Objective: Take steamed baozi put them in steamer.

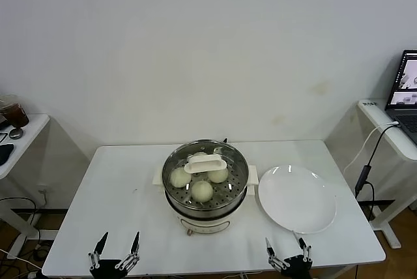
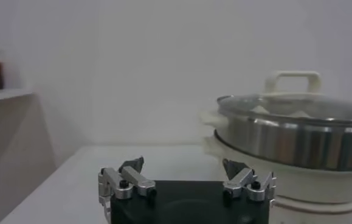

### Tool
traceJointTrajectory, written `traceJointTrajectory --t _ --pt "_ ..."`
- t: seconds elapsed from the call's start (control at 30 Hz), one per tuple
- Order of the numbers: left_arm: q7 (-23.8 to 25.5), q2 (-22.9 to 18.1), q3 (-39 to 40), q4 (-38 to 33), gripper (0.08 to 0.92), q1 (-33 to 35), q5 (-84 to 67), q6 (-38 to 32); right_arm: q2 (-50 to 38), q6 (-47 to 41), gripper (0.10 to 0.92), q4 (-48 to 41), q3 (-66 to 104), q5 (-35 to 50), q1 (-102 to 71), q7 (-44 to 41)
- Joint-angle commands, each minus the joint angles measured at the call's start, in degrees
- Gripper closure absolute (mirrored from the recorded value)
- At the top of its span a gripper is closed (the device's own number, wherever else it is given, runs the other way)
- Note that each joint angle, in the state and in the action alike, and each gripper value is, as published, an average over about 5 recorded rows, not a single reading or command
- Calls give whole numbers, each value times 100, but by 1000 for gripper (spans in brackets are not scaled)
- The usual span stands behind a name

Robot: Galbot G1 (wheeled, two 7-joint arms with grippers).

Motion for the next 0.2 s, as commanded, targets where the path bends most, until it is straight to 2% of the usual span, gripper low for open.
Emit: traceJointTrajectory --t 0.03,0.2 --pt "-6 -75 -56 175 177 217 -195 -82 -46 -65 203 151 -24 61 -109 111" --pt "-6 -78 -15 181 177 237 -128 -31 -51 -81 203 165 -3 80 -116 129"
